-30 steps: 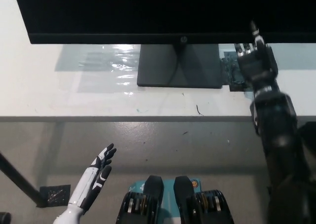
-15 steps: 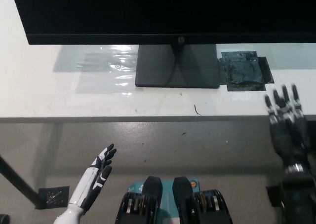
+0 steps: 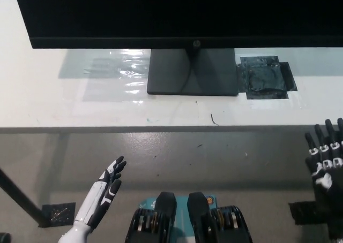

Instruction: The monitor is being placed at the center of the desk and the robot uses its right hand to grab on the right side of the monitor and tilt the angle of the montior sideways.

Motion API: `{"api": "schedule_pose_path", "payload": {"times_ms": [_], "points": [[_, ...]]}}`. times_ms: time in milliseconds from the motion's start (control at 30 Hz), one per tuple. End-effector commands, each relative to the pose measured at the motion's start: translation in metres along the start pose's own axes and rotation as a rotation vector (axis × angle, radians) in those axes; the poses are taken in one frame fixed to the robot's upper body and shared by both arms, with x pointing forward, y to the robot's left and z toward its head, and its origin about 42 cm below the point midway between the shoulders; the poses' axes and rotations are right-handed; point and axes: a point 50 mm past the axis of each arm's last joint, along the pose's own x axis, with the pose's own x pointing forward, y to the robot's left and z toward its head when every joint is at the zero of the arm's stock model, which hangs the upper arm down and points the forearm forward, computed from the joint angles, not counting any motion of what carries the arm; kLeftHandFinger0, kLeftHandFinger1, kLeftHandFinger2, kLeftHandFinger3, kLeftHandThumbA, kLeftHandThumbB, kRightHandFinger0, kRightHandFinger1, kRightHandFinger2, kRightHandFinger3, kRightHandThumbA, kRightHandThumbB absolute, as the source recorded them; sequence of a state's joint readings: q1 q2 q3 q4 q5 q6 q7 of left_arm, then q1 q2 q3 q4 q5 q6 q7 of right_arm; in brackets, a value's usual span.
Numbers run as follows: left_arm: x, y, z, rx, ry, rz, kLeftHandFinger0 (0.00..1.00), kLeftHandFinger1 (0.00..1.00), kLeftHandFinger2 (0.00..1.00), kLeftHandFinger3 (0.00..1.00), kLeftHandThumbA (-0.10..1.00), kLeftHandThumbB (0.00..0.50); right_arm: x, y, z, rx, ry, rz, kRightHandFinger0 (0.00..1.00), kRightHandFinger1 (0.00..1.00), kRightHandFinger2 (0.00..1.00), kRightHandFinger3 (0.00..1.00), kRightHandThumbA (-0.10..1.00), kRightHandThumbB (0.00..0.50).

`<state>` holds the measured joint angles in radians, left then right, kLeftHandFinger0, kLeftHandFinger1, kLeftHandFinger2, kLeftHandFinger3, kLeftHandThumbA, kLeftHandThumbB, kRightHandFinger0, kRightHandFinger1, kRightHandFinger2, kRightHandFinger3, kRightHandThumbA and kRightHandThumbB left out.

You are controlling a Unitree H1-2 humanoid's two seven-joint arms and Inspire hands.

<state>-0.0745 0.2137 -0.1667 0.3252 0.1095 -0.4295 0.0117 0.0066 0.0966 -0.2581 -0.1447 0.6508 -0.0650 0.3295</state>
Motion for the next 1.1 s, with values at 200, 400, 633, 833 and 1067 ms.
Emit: {"api": "schedule_pose_path", "payload": {"times_ms": [200, 400, 633, 833, 1067], "points": [[0.012, 0.012, 0.011, 0.029, -0.079, 0.0, 1.0, 1.0, 1.0, 1.0, 1.0, 0.331, -0.013, 0.065, 0.001, -0.667, -0.171, 0.365, 1.0, 1.0, 1.0, 1.0, 1.0, 0.33], [0.009, 0.011, 0.012, 0.032, -0.08, 0.003, 1.0, 1.0, 1.0, 1.0, 1.0, 0.339, -0.005, 0.031, -0.032, -0.743, -0.034, 0.277, 1.0, 1.0, 1.0, 1.0, 1.0, 0.344], [0.005, 0.01, 0.01, 0.025, -0.071, -0.004, 1.0, 1.0, 1.0, 1.0, 1.0, 0.338, 0.0, 0.004, -0.057, -0.807, 0.056, 0.194, 1.0, 1.0, 1.0, 1.0, 1.0, 0.343], [0.005, 0.01, 0.01, 0.035, -0.073, -0.004, 1.0, 1.0, 1.0, 1.0, 1.0, 0.327, 0.003, -0.004, -0.066, -0.813, 0.081, 0.156, 1.0, 1.0, 1.0, 1.0, 1.0, 0.355], [0.003, 0.012, 0.009, 0.044, -0.07, -0.01, 1.0, 1.0, 1.0, 1.0, 1.0, 0.331, 0.006, -0.005, -0.072, -0.831, 0.081, 0.143, 1.0, 1.0, 1.0, 1.0, 1.0, 0.37]]}}
